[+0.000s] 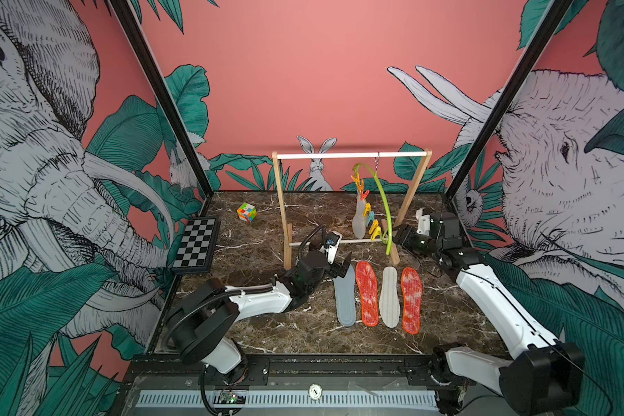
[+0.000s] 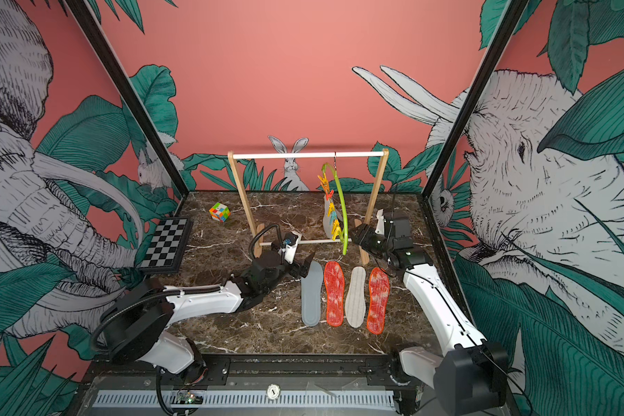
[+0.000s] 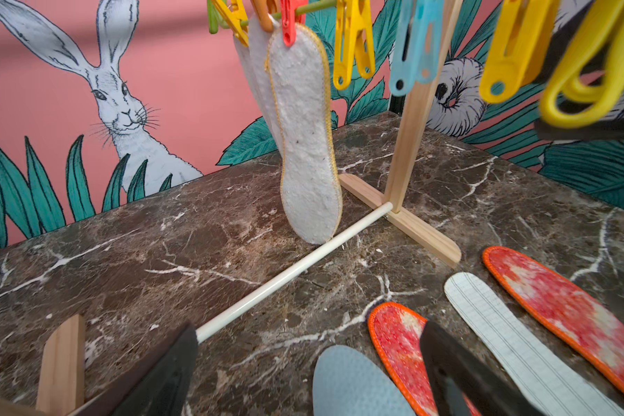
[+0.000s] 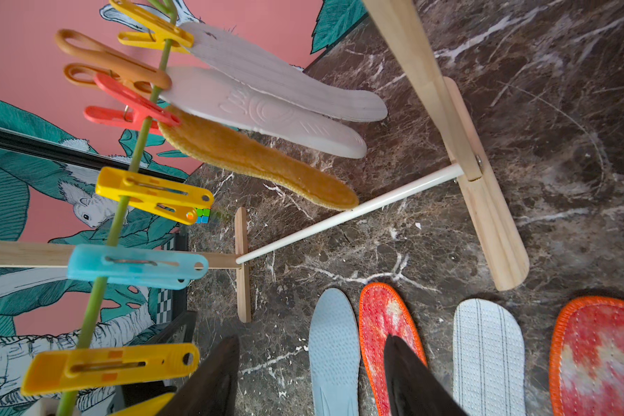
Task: Take the shoe insoles off the hanger
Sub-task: Remove the insole from the hanger.
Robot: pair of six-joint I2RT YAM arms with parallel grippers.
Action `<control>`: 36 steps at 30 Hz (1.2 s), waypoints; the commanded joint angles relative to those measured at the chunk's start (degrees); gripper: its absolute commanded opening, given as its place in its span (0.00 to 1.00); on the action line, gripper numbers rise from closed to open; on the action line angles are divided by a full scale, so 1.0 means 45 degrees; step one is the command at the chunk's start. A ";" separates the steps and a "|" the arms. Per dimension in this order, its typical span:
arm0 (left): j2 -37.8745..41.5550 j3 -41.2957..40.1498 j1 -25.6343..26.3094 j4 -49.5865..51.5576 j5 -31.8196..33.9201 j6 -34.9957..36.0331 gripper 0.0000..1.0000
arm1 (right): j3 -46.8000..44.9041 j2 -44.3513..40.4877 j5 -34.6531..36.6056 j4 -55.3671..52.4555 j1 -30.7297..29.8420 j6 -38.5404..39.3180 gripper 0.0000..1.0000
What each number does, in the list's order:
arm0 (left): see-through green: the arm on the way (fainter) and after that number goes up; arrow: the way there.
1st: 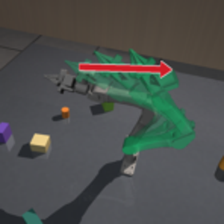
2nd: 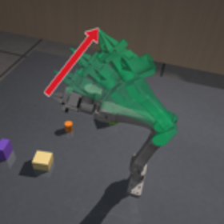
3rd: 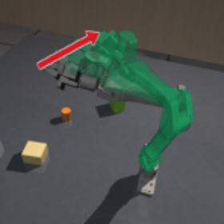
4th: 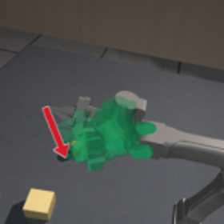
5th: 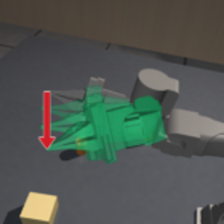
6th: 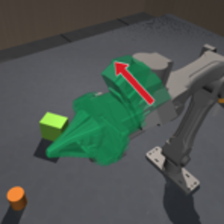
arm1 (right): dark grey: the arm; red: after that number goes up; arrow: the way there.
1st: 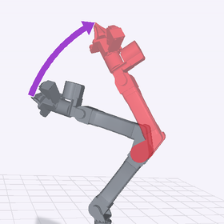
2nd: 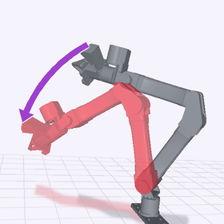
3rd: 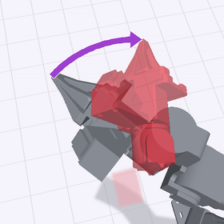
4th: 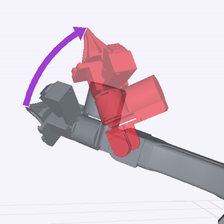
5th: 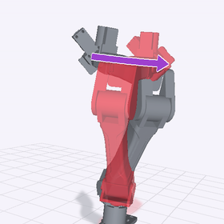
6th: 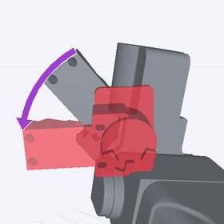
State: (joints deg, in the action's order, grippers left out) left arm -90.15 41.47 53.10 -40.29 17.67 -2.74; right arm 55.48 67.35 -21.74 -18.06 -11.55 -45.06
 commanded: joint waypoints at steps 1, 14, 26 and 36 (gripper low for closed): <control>-0.0974 0.0756 0.0016 -0.1896 0.0230 0.0600 0.97 | 0.0299 -0.0002 -0.0034 0.0703 -0.0259 -0.0235 0.64; -0.5518 0.4266 0.0039 -0.2762 0.1588 -0.0436 0.92 | 0.0551 -0.0137 0.0602 -0.0101 -0.0610 0.0043 0.70; -0.7717 0.7011 0.0231 -0.1646 0.3277 -0.0908 0.90 | -0.0234 -0.2097 0.0572 -0.1900 0.0595 0.0828 0.81; -0.8948 0.8744 0.0290 -0.0583 0.4796 -0.1177 0.89 | -0.0474 -0.2645 0.0087 -0.2197 0.0827 0.0784 0.83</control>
State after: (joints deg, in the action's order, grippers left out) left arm -130.15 79.05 54.19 -44.77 35.59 -7.05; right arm 53.56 56.53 -20.34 -28.21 -8.19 -41.98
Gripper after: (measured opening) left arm 0.889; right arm 0.832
